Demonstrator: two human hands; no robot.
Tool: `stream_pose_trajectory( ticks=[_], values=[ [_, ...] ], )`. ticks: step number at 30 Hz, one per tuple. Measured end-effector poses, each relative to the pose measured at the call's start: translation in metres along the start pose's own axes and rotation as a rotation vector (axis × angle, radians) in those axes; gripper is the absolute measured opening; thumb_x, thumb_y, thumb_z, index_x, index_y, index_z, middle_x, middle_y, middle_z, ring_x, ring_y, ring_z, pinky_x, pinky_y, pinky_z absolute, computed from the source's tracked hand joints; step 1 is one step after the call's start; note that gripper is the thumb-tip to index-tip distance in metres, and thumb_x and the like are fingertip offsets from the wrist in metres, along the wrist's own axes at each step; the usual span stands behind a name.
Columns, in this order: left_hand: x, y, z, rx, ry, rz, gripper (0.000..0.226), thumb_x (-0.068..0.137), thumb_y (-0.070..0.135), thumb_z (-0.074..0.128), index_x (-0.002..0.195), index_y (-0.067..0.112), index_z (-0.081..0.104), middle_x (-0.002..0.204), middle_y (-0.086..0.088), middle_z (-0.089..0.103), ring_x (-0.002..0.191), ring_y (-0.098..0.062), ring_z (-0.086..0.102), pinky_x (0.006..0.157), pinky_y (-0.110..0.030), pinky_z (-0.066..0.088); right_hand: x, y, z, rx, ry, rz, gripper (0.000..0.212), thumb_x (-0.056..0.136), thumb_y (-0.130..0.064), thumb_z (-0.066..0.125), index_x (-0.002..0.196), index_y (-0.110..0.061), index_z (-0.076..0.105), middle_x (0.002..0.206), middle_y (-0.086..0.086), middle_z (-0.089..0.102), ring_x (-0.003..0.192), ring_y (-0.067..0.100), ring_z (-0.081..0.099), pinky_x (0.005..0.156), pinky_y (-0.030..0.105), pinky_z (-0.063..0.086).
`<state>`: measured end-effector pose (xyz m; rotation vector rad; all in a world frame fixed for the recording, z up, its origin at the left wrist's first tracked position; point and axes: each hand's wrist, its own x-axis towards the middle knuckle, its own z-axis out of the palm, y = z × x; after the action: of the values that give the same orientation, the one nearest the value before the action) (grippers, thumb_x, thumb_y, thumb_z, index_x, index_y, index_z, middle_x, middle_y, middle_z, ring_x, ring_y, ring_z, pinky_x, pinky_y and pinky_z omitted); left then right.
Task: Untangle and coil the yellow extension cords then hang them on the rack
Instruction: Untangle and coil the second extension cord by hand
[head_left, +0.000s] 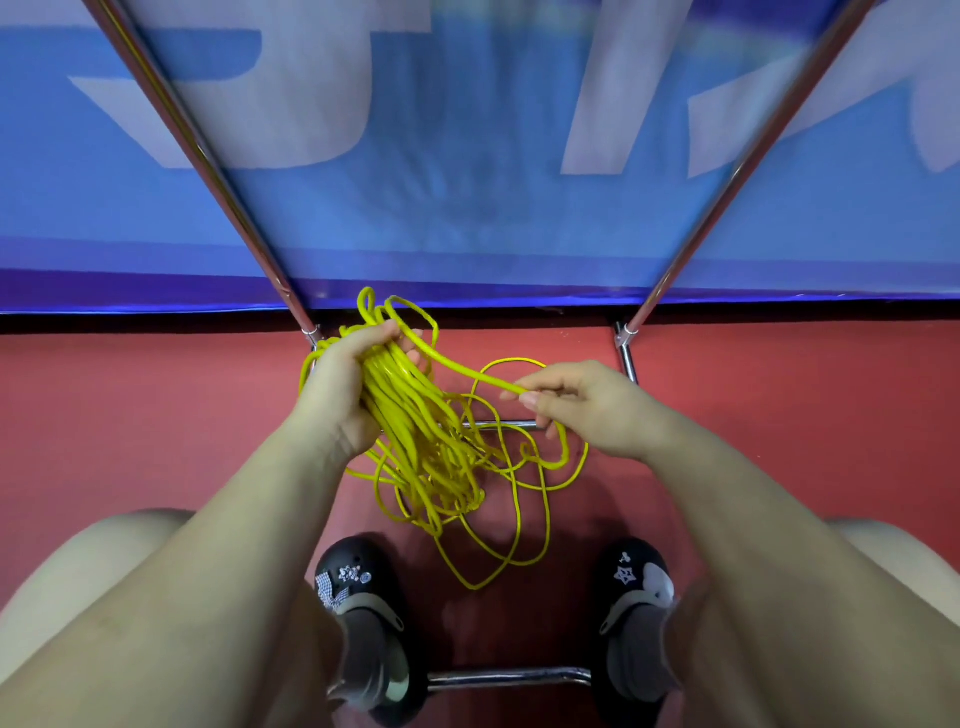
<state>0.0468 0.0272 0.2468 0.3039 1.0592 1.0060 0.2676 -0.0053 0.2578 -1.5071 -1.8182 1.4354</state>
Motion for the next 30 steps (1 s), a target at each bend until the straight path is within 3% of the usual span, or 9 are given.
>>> stream_pose_trajectory(
  ticks=[4, 9, 12, 14, 18, 21, 25, 27, 30],
  values=[
    [0.001, -0.010, 0.006, 0.108, -0.023, -0.030, 0.010, 0.083, 0.023, 0.061, 0.083, 0.013, 0.062, 0.075, -0.001, 0.070, 0.079, -0.024, 0.058, 0.084, -0.043, 0.050, 0.003, -0.002, 0.006, -0.002, 0.016, -0.033, 0.020, 0.092, -0.009, 0.055, 0.103, -0.021, 0.067, 0.074, 0.005, 0.056, 0.055, 0.007, 0.046, 0.059, 0.028, 0.042],
    [-0.004, -0.026, 0.021, 0.186, -0.110, -0.093, 0.014, 0.076, 0.022, 0.063, 0.072, 0.010, 0.068, 0.065, -0.007, 0.063, 0.055, -0.020, 0.064, 0.058, -0.031, 0.056, 0.010, 0.002, 0.014, 0.007, 0.077, -0.038, 0.020, 0.090, -0.010, 0.057, 0.106, -0.012, 0.069, 0.061, -0.003, 0.050, 0.054, 0.005, 0.040, 0.060, 0.027, 0.036],
    [-0.002, -0.033, 0.027, 0.176, -0.064, -0.091, 0.010, 0.076, 0.017, 0.065, 0.081, 0.009, 0.063, 0.065, -0.009, 0.063, 0.056, -0.020, 0.064, 0.059, -0.035, 0.057, 0.012, 0.002, 0.017, 0.034, 0.096, -0.040, 0.011, 0.089, -0.014, 0.060, 0.086, -0.022, 0.066, 0.051, -0.011, 0.046, 0.047, 0.001, 0.041, 0.054, 0.021, 0.036],
    [0.000, -0.032, 0.030, 0.142, -0.024, -0.090, 0.007, 0.084, 0.015, 0.062, 0.081, 0.010, 0.062, 0.063, -0.006, 0.062, 0.056, -0.019, 0.061, 0.057, -0.034, 0.057, 0.013, 0.004, 0.018, 0.029, 0.095, -0.007, 0.019, 0.089, -0.019, 0.061, 0.071, -0.023, 0.056, 0.054, -0.005, 0.051, 0.048, 0.004, 0.046, 0.056, 0.029, 0.040],
    [0.003, -0.025, 0.029, 0.102, 0.019, -0.074, 0.014, 0.085, 0.019, 0.062, 0.074, 0.010, 0.063, 0.065, -0.005, 0.059, 0.069, -0.024, 0.058, 0.074, -0.041, 0.054, 0.009, 0.012, 0.017, -0.074, -0.048, 0.088, 0.024, 0.092, -0.027, 0.055, 0.072, -0.014, 0.051, 0.071, 0.002, 0.065, 0.064, 0.018, 0.054, 0.066, 0.040, 0.046],
    [0.002, -0.019, 0.028, 0.052, 0.040, -0.014, 0.013, 0.088, 0.017, 0.061, 0.076, 0.010, 0.062, 0.060, 0.001, 0.063, 0.067, -0.020, 0.059, 0.070, -0.038, 0.056, 0.006, 0.019, 0.013, -0.198, -0.067, 0.127, 0.031, 0.092, -0.028, 0.055, 0.066, -0.020, 0.042, 0.069, 0.003, 0.063, 0.062, 0.015, 0.050, 0.063, 0.034, 0.040],
    [0.002, -0.009, 0.023, -0.016, 0.049, 0.057, 0.026, 0.090, 0.015, 0.059, 0.064, 0.011, 0.065, 0.055, 0.003, 0.062, 0.052, -0.012, 0.061, 0.057, -0.028, 0.056, 0.003, 0.022, 0.003, -0.296, -0.002, 0.143, 0.034, 0.090, -0.030, 0.059, 0.064, -0.015, 0.045, 0.057, -0.006, 0.037, 0.055, 0.009, 0.036, 0.056, 0.027, 0.029],
    [0.001, -0.004, 0.019, -0.033, 0.042, 0.082, 0.041, 0.091, 0.016, 0.058, 0.052, 0.015, 0.067, 0.054, 0.004, 0.060, 0.049, -0.011, 0.060, 0.058, -0.027, 0.054, 0.002, 0.025, 0.003, -0.323, -0.018, 0.144, 0.028, 0.090, -0.031, 0.059, 0.074, -0.008, 0.053, 0.059, -0.007, 0.039, 0.058, 0.008, 0.037, 0.058, 0.024, 0.031],
    [-0.002, 0.001, 0.014, -0.034, 0.087, 0.115, 0.031, 0.090, 0.018, 0.060, 0.060, 0.014, 0.064, 0.052, 0.004, 0.059, 0.048, -0.011, 0.058, 0.060, -0.028, 0.054, 0.003, 0.034, 0.004, -0.424, -0.087, 0.216, 0.029, 0.090, -0.030, 0.058, 0.068, -0.016, 0.046, 0.061, -0.008, 0.038, 0.064, 0.013, 0.040, 0.060, 0.026, 0.031]
  ],
)
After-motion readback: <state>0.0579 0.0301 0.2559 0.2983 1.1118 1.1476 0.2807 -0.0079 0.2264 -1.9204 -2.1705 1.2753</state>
